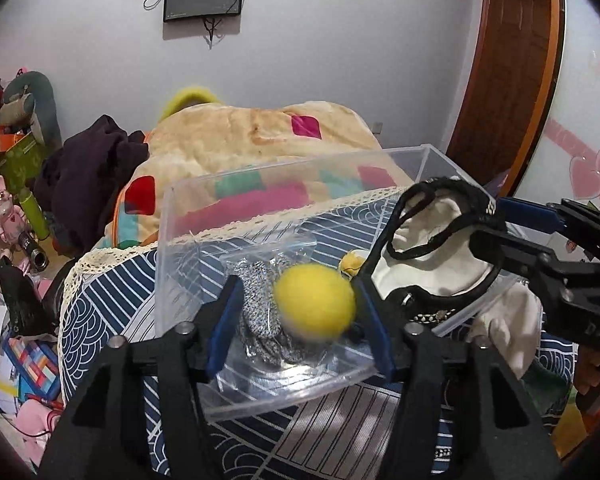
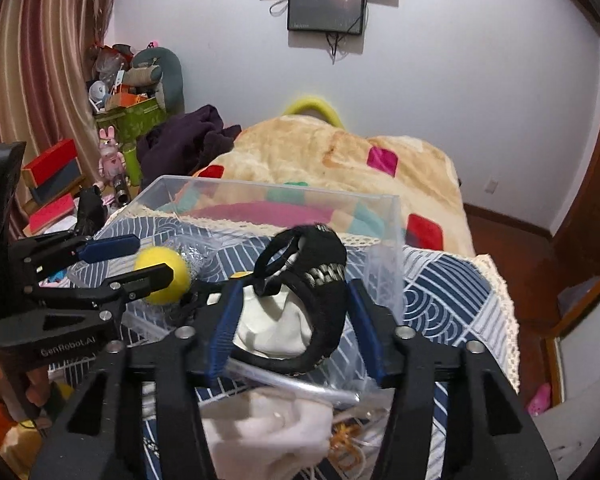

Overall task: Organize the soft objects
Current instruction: 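Release yellow ball into box with left tool while right tool drops black item, then grasp green sponge with left tool while right tool grasps white cloth bag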

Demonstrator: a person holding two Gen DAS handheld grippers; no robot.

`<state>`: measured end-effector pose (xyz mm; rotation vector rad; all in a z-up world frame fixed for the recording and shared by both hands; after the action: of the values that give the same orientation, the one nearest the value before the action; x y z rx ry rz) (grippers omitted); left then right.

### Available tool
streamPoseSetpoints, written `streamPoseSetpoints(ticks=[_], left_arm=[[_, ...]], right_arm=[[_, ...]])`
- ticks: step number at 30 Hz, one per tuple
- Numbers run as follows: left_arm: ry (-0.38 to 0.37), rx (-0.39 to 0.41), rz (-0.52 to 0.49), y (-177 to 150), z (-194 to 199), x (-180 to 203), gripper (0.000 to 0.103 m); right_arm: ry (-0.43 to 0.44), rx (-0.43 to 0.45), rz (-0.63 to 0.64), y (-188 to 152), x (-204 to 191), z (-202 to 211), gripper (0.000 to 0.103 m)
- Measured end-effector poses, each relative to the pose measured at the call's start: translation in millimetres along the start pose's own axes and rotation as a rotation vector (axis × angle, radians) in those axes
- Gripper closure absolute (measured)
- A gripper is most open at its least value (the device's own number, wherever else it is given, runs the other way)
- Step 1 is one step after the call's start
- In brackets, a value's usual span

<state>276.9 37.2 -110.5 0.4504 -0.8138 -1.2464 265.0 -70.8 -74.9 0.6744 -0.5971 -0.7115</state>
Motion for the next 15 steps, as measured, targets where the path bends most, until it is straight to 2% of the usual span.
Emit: streamPoseSetpoints(ticks=[2,6,8,10,15], left_arm=[[-0.008,0.008,0.004,0,6,0,0.04],[-0.03,0.028,0.013,2,24,2,0.024],[-0.041,0.039,0.013,3,33,4,0.02],[-0.05,0.043,0.014,3,42,5,0.012],[-0.063,0.061,0.018,-6,69,2,0.006]], right_arm=[[0.005,0.011,-0.005,-1,2,6,0.045],[-0.014,0.05,-0.013,2,6,23,0.028],[-0.023,0.067,-0.008,4,6,31,0.021],[-0.023,0.071,0.005,6,5,35,0.021],[-0.023,0.081,0.014,4,0,45,0.021]])
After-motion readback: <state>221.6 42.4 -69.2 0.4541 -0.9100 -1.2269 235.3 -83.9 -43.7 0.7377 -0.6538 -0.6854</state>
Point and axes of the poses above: each gripper's, at about its wrist camera, not at the fingertips, and z roughly against the way its jaws point, x to its right, y to its top, the point moved 6 cm from there along -z, roughly the way its jaws point, and after that the axes turned 15 degrees about z, right-handed, at the moved point
